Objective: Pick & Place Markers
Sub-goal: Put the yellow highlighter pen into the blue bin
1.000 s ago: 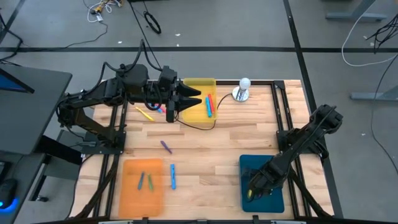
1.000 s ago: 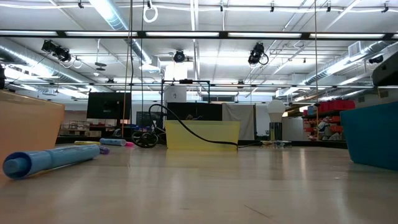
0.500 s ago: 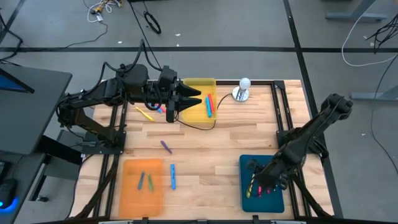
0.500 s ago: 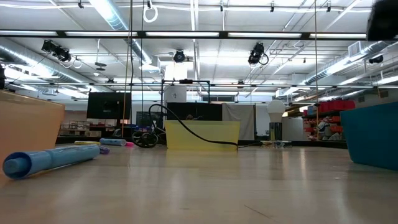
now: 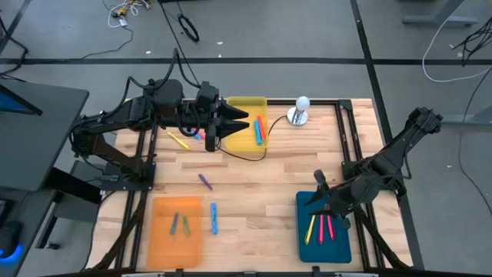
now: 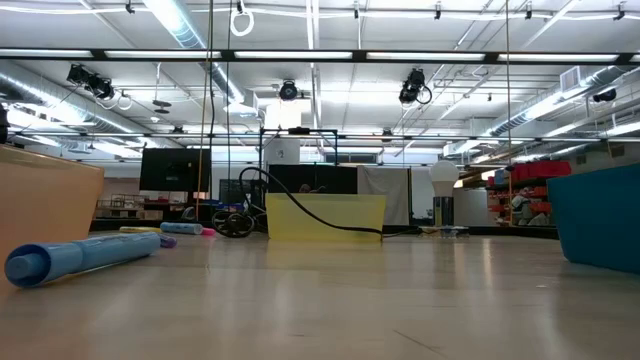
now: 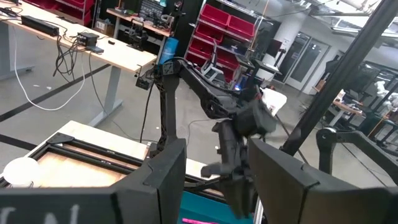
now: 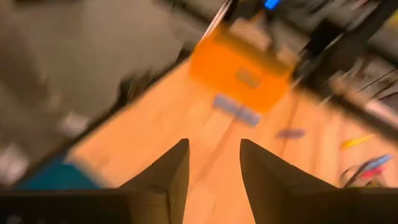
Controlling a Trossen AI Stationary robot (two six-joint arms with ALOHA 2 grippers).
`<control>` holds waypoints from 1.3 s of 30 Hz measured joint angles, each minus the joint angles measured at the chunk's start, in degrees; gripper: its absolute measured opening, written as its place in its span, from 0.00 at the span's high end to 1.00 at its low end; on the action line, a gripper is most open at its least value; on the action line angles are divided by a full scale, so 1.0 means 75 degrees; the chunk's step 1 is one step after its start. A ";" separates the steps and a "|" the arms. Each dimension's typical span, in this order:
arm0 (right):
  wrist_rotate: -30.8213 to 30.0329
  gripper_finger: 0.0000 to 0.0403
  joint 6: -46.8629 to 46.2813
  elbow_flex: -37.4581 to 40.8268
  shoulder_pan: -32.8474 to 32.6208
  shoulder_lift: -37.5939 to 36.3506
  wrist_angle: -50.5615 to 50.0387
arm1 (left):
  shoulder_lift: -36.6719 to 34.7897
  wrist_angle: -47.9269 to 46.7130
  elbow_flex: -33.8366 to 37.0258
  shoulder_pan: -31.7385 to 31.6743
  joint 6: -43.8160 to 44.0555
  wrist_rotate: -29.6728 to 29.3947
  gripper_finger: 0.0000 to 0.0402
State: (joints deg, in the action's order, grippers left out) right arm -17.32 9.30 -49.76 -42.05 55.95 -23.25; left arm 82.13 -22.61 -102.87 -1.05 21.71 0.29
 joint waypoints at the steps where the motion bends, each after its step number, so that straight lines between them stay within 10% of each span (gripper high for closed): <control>1: -0.0154 0.65 -0.0003 0.0000 0.0001 -0.0054 0.0341 | 0.0000 0.0000 0.0000 0.0000 -0.0002 0.0000 0.55; 14: -0.3250 0.65 -0.0591 -0.0011 0.0224 -0.0105 0.5133 | 0.0000 0.0009 0.0000 0.0002 -0.0516 -0.0002 0.55; 39: -0.0483 0.51 -0.1967 -0.4793 0.4061 0.2389 0.2634 | -0.0058 -0.0645 0.0003 -0.0007 -0.1666 -0.0164 0.55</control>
State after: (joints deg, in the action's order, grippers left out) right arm -20.94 -5.45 -85.70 -11.59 73.86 -3.50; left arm 81.69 -27.44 -102.85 -1.10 9.21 -0.94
